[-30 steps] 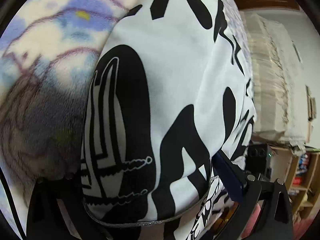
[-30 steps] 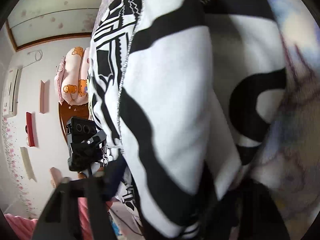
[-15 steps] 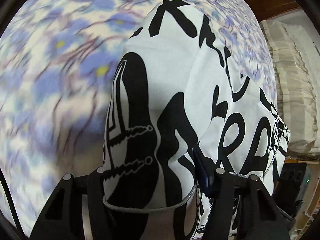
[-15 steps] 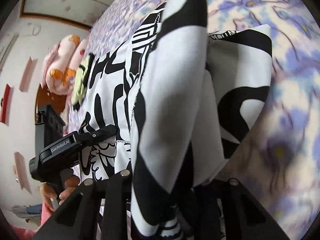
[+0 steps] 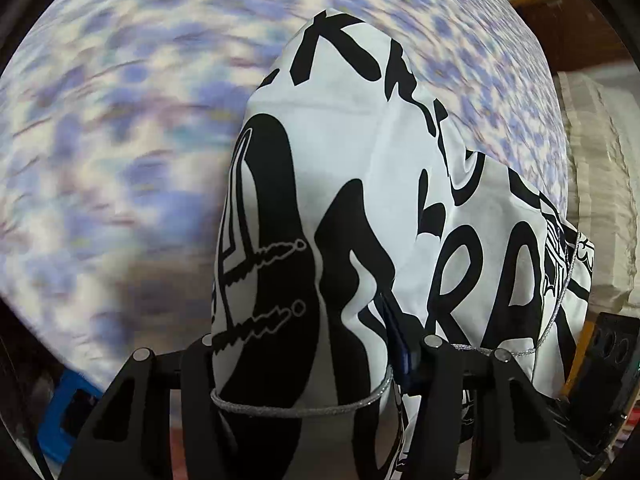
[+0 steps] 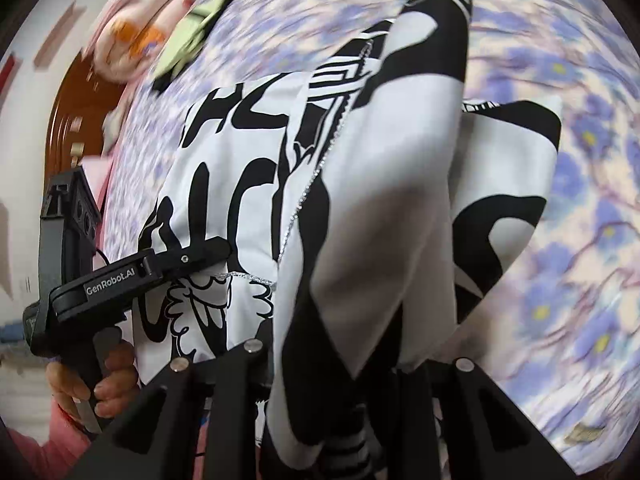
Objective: Fold large clothes
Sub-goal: 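Lift and carry the folded bundle toward the bear-print quilt with both grippers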
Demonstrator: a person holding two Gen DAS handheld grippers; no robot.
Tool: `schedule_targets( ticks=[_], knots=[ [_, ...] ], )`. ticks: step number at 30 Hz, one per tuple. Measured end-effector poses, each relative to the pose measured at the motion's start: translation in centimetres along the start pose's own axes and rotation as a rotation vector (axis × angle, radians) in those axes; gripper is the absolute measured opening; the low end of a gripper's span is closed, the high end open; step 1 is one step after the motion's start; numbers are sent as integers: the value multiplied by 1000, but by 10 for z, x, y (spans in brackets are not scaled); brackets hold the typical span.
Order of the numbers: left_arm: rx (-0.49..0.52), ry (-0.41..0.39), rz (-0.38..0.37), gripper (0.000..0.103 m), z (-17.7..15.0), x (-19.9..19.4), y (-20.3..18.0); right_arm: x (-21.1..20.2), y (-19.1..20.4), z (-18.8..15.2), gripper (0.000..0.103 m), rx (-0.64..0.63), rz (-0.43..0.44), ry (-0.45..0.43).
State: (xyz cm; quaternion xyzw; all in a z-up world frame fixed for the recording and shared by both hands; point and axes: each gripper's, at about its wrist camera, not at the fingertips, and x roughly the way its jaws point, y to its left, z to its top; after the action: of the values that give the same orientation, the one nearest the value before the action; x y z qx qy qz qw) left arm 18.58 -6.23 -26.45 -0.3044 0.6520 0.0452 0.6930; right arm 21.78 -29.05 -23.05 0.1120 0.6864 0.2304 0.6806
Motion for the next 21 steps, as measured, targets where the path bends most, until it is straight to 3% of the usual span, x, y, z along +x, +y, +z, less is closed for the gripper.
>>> schedule_targets(
  ticks=[4, 9, 12, 15, 21],
  knots=[
    [-6, -1, 17, 52, 13, -65, 83, 16, 83, -4, 22, -52, 9, 16],
    [23, -46, 34, 52, 63, -149, 155, 24, 176, 12, 22, -53, 43, 3],
    [45, -101, 42, 52, 108, -191, 177, 28, 228, 26, 22, -63, 64, -37],
    [80, -162, 54, 52, 157, -226, 189, 38, 288, 66, 22, -95, 84, -102],
    [131, -278, 53, 52, 262, -276, 188, 39, 346, 144, 22, -159, 123, -213]
  ],
)
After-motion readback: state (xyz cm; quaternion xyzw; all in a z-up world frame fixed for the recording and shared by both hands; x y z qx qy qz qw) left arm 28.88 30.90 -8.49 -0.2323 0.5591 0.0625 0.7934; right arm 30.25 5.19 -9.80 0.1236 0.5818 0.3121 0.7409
